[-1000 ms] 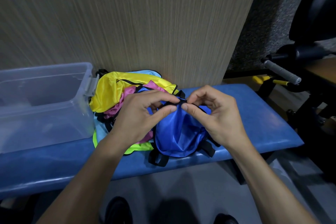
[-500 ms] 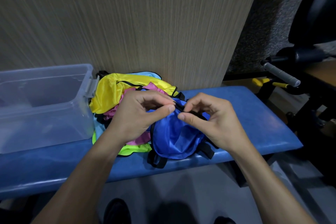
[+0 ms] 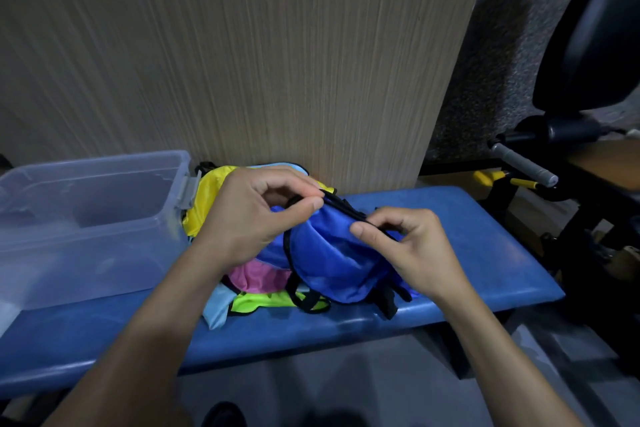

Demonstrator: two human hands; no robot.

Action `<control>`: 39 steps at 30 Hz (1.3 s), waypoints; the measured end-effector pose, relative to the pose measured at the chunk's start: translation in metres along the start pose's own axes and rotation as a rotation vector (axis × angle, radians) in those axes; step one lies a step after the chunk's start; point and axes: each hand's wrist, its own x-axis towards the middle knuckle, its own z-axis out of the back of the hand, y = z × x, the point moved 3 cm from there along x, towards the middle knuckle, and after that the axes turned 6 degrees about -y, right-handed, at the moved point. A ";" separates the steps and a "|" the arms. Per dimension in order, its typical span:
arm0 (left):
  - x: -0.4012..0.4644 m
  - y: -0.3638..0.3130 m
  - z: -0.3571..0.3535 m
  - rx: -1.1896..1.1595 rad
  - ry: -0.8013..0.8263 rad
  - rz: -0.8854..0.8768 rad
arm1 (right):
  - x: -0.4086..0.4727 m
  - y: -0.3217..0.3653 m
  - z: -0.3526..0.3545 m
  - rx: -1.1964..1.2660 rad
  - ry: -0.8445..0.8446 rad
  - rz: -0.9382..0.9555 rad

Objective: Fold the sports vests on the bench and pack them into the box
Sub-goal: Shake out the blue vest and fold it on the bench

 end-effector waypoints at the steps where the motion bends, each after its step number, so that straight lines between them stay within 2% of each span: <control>1: 0.005 -0.008 0.007 0.013 0.002 -0.012 | 0.002 0.004 0.004 0.028 0.012 -0.006; 8: 0.058 -0.082 0.058 0.191 -0.082 -0.180 | 0.026 0.050 0.029 0.076 0.082 0.072; 14: 0.108 -0.184 0.108 0.438 -0.235 -0.389 | 0.060 0.101 0.065 -0.073 0.092 0.143; 17: 0.115 -0.204 0.127 0.518 -0.321 -0.418 | 0.068 0.116 0.084 -0.112 0.100 0.121; 22: 0.115 -0.178 0.143 0.476 -0.377 -0.340 | 0.073 0.093 0.104 -0.113 0.220 -0.006; 26: 0.113 -0.143 0.146 0.490 -0.401 -0.264 | 0.079 0.066 0.110 -0.188 0.241 -0.082; 39: 0.096 -0.070 0.147 0.422 -0.457 -0.077 | 0.102 0.046 0.136 -0.173 -0.089 -0.047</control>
